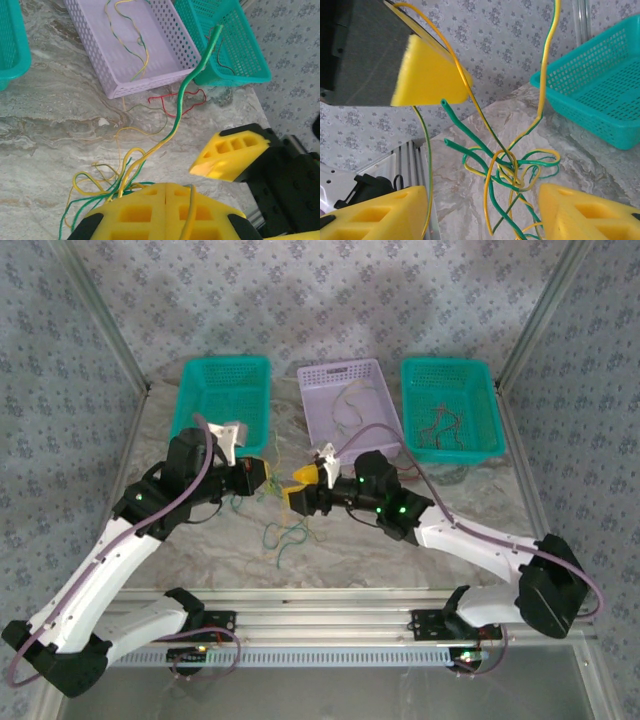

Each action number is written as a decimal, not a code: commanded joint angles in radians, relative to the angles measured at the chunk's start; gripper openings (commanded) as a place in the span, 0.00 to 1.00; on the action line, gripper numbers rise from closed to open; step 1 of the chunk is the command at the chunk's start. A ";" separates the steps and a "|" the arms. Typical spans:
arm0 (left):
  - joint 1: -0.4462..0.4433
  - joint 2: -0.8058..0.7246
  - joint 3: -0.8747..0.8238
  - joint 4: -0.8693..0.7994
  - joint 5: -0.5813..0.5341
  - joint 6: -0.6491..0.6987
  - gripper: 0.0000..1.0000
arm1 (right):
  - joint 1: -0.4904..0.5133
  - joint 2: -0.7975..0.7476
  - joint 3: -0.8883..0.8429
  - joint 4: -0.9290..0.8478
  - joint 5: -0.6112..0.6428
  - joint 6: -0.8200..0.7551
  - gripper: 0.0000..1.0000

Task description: Untangle the cables

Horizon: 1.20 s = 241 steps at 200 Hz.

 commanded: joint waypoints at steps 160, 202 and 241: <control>0.006 -0.013 -0.019 0.039 0.014 -0.006 0.00 | 0.037 0.115 0.116 0.004 -0.038 0.006 0.24; 0.006 -0.022 -0.011 0.029 0.002 0.001 0.00 | 0.035 0.083 0.104 -0.025 -0.046 -0.001 0.22; 0.008 -0.024 -0.013 0.022 -0.007 0.006 0.00 | 0.026 0.057 0.070 -0.018 -0.067 0.024 0.24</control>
